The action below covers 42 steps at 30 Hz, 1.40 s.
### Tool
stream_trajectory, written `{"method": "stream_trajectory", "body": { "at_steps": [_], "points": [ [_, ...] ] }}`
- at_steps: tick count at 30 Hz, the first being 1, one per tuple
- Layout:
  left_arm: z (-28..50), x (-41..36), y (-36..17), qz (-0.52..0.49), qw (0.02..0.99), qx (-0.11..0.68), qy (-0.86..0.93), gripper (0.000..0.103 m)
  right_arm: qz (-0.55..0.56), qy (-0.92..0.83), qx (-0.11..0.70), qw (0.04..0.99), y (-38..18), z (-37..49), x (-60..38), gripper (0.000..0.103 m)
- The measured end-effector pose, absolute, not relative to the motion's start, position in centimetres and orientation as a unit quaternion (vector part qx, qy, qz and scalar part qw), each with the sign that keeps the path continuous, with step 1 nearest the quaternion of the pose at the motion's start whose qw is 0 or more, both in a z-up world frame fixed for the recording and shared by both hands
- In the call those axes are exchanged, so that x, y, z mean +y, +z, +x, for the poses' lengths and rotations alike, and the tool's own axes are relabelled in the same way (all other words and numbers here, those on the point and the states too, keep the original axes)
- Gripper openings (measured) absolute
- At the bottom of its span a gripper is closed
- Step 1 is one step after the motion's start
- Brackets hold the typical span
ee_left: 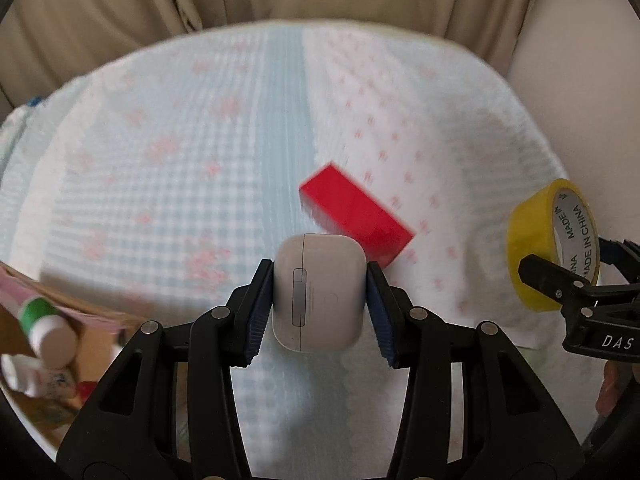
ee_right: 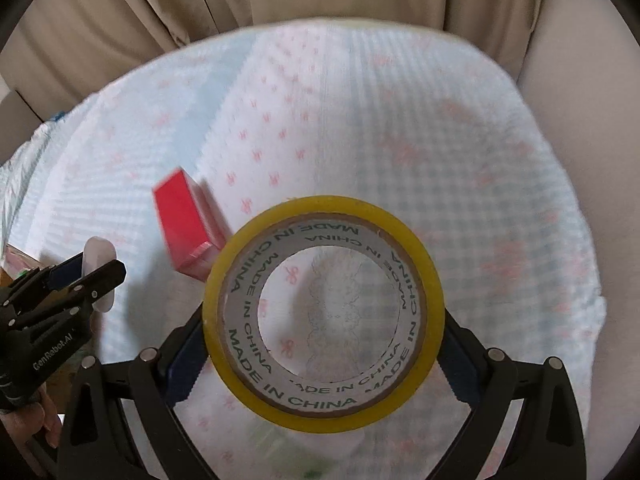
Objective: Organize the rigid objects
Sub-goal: 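Carry the earbud case and tape roll over the cardboard box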
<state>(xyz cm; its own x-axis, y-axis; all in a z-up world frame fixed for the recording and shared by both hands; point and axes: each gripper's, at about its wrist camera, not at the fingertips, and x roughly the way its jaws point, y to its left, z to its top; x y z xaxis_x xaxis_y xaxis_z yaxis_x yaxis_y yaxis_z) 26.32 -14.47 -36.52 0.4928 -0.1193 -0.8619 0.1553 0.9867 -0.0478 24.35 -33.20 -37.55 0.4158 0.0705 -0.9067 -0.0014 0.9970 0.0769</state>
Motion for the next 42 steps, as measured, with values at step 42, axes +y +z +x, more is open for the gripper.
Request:
{"method": "stream_trajectory", "body": {
  "at_steps": [42],
  "points": [
    [14.2,13.8,-12.2,-0.019,0.888,0.452,-0.084,0.042,0.107,0.079,0.473,0.871,-12.5,12.1,-11.2,0.098]
  ]
}}
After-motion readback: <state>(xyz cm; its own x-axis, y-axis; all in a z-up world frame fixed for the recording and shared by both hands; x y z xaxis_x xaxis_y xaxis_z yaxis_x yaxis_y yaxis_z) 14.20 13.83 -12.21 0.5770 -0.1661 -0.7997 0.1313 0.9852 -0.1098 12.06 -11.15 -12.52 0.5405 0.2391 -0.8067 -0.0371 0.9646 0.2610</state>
